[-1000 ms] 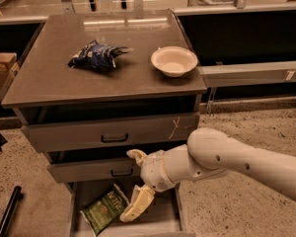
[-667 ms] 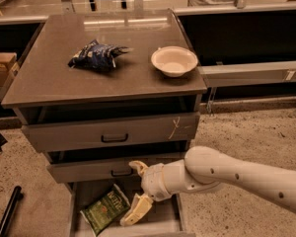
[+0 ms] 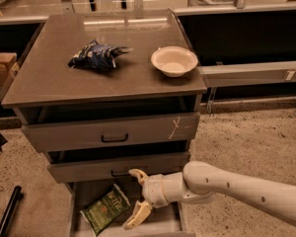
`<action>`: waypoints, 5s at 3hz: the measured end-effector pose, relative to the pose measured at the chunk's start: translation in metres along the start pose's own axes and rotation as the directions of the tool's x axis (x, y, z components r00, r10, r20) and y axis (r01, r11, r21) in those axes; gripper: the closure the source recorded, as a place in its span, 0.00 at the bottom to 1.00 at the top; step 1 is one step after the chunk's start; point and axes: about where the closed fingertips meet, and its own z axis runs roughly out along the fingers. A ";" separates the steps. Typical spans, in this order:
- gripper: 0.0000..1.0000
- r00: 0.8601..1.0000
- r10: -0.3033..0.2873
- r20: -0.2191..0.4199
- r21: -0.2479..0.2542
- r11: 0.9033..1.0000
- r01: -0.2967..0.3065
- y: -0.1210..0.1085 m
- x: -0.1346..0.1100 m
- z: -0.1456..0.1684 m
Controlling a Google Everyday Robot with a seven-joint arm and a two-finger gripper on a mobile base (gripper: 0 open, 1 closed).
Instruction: Pick green jalapeno chip bag from bottom drawer and place on counter
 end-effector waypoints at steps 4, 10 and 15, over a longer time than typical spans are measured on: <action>0.00 0.993 0.021 0.117 0.077 0.997 -0.030 -0.086 0.192 0.061; 0.00 0.993 -0.116 -0.013 0.097 0.988 0.117 -0.137 0.259 0.159; 0.42 0.991 -0.092 -0.099 0.138 0.985 0.105 -0.144 0.334 0.207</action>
Offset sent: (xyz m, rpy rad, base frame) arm 0.0889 -0.0294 -0.2096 0.1053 0.0735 -0.2045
